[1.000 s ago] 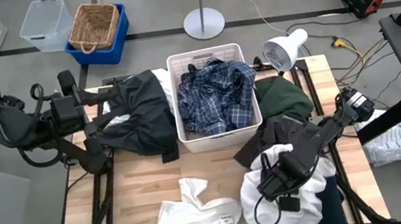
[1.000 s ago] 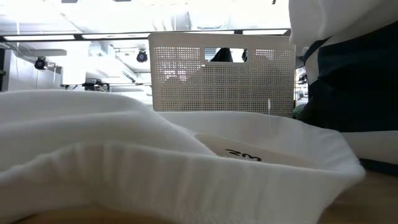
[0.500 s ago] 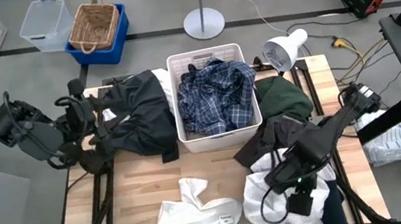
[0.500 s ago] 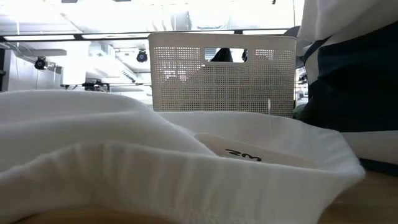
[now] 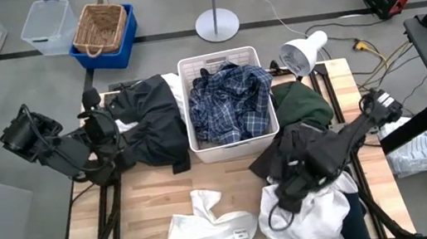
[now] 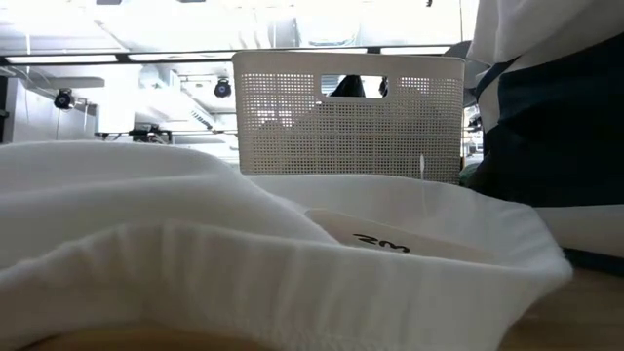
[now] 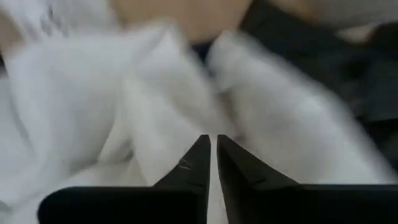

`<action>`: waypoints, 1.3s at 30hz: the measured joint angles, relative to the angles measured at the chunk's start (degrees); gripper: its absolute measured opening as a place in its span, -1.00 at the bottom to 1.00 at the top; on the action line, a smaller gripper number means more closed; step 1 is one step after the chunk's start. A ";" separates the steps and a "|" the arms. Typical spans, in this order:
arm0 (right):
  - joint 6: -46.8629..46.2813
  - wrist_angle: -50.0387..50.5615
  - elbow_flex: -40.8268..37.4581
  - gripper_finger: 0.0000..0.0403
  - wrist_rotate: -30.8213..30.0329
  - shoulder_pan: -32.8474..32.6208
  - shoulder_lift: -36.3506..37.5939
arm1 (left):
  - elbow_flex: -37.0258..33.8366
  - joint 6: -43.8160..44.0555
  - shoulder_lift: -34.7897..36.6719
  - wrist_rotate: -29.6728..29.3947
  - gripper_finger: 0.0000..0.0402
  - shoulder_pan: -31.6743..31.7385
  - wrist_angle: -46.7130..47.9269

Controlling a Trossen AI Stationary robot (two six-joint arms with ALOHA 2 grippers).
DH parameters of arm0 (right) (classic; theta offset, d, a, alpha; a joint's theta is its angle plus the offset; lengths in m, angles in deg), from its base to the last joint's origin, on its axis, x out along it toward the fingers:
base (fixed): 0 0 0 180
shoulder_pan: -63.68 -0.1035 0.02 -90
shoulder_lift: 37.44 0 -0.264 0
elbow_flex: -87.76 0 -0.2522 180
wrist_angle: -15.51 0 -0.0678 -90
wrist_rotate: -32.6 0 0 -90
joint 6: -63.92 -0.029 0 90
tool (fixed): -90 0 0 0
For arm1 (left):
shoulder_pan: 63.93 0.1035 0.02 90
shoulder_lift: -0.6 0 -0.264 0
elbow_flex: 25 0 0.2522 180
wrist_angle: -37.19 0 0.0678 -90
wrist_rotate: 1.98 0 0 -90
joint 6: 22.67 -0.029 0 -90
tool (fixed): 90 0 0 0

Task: Sort clothes
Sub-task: Put the white long sleeve polo into the blue laundry bin

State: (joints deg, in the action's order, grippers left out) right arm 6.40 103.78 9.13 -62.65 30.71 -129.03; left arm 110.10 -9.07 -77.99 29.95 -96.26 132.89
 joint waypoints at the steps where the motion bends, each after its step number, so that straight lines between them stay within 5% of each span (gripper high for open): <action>1: 0.06 -0.76 -1.00 -0.92 1.52 -1.07 -0.86 | 0.00 0.02 0.00 0.02 -0.36 0.00 0.01; 9: -4.82 -2.46 -7.29 -0.96 7.40 -10.19 -3.77 | 0.00 0.48 0.24 0.05 -0.36 0.00 0.09; 13: -6.64 -6.45 -11.43 -0.96 5.48 -13.61 -3.76 | 0.00 0.48 0.31 0.07 -0.36 0.00 0.55; 20: -11.16 -28.65 -26.78 -0.96 3.78 -12.37 -3.74 | 0.00 0.47 0.35 0.07 -0.36 0.00 1.04; 24: -14.07 -32.25 -30.88 -0.96 6.05 -10.68 -3.57 | 0.00 0.46 0.42 0.07 -0.36 0.00 1.05; 30: -10.44 -28.01 -29.79 -0.95 13.51 -8.99 -3.44 | 0.00 0.51 0.42 0.04 -0.36 0.00 1.05; 39: -10.00 -16.21 -16.63 -0.89 17.67 -8.87 2.76 | 0.00 0.66 0.39 0.02 -0.36 0.15 1.05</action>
State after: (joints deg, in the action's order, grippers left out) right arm -3.59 87.56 -7.51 -44.98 21.84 -126.26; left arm 110.10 -8.41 -77.60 29.98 -96.12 133.95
